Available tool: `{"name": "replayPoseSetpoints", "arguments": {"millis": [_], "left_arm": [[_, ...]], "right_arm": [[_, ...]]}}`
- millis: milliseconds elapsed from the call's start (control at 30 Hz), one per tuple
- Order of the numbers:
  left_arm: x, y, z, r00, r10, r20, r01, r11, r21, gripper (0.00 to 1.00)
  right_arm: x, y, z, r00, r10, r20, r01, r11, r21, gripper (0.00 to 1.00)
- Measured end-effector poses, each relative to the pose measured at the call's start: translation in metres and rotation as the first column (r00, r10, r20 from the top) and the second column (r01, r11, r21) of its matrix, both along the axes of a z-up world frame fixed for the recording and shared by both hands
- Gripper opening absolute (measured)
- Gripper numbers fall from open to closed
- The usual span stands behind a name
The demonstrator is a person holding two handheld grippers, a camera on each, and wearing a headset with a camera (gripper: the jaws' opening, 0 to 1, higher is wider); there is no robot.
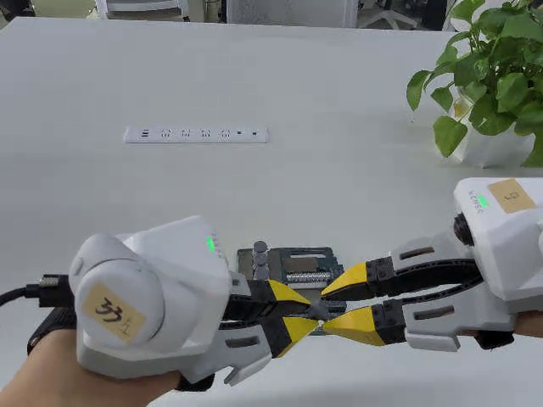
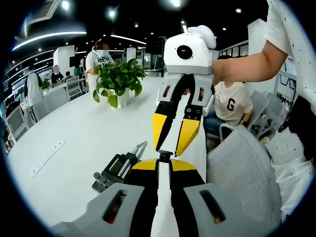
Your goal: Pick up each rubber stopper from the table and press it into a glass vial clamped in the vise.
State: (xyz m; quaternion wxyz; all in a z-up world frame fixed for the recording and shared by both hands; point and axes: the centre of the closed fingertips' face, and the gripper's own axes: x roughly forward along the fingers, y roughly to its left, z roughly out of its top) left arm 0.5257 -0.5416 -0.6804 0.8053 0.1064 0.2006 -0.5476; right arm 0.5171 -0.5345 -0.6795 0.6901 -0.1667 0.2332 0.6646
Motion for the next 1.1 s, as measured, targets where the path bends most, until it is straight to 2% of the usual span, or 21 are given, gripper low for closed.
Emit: {"name": "replayPoseSetpoints", "arguments": {"millis": [600,1033,1100], "left_arm": [[-0.005,0.0018,0.0037,1.0,-0.012,0.001,0.012,1.0,-0.006,0.04],[-0.0075,0.0023,0.0055,0.999,-0.035,0.018,0.035,0.999,0.002,0.04],[-0.0067,0.003,0.0057,0.999,-0.031,0.015,0.031,1.0,-0.001,0.04]], "right_arm": [[-0.0045,0.0013,0.0037,1.0,0.027,0.003,-0.027,1.0,-0.013,0.07],[-0.007,0.003,0.0047,0.999,0.038,-0.001,-0.039,0.999,-0.023,0.07],[-0.0064,0.0035,0.0052,0.999,0.041,0.01,-0.041,0.999,-0.024,0.07]]}}
